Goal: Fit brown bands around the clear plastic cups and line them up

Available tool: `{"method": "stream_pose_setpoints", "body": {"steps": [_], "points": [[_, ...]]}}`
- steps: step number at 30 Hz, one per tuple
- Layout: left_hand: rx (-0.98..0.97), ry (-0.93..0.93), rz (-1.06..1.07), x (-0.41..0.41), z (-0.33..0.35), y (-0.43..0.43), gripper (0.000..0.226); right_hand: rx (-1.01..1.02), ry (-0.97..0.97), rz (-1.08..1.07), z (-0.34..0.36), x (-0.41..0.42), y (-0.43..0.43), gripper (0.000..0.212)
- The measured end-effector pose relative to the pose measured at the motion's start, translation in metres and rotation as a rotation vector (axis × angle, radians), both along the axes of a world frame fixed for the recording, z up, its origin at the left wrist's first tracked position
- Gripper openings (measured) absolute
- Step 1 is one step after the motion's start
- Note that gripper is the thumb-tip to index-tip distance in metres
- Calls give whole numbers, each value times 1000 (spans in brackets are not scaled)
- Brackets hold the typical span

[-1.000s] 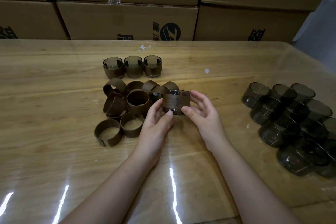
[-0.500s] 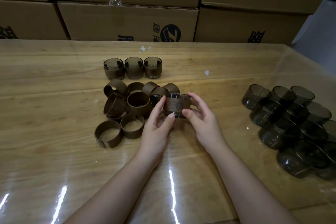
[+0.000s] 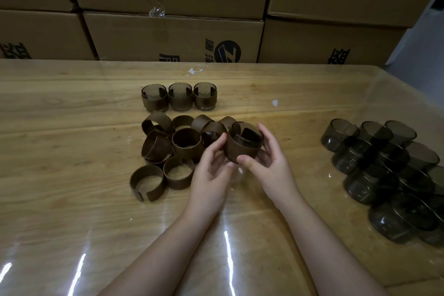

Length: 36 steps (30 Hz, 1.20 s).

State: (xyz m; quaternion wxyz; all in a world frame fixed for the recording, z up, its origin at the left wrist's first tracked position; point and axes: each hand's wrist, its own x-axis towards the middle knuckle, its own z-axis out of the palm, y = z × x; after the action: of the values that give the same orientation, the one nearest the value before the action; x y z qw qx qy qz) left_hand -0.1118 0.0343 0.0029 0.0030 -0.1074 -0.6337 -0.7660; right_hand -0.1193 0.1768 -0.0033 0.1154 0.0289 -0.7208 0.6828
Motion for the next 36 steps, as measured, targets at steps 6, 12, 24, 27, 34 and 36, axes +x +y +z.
{"method": "stream_pose_setpoints", "body": {"steps": [6,12,24,27,34,36], "points": [[-79,-75,-53,1,-1,3,37,-127,-31,-188,-4,-11,10,65],[-103,-113,-57,1,-1,7,31,-359,-113,-192,-1,-24,22,66],[-268,-50,-126,3,-4,9,42,46,-228,-229,7,-115,22,54],[-282,-64,-136,2,-6,9,43,98,-245,-260,10,-139,18,64],[-255,-103,-149,-1,-10,10,42,208,-210,-306,7,-183,6,71],[-247,-109,-148,0,-12,10,45,237,-175,-328,5,-191,-1,74]]}}
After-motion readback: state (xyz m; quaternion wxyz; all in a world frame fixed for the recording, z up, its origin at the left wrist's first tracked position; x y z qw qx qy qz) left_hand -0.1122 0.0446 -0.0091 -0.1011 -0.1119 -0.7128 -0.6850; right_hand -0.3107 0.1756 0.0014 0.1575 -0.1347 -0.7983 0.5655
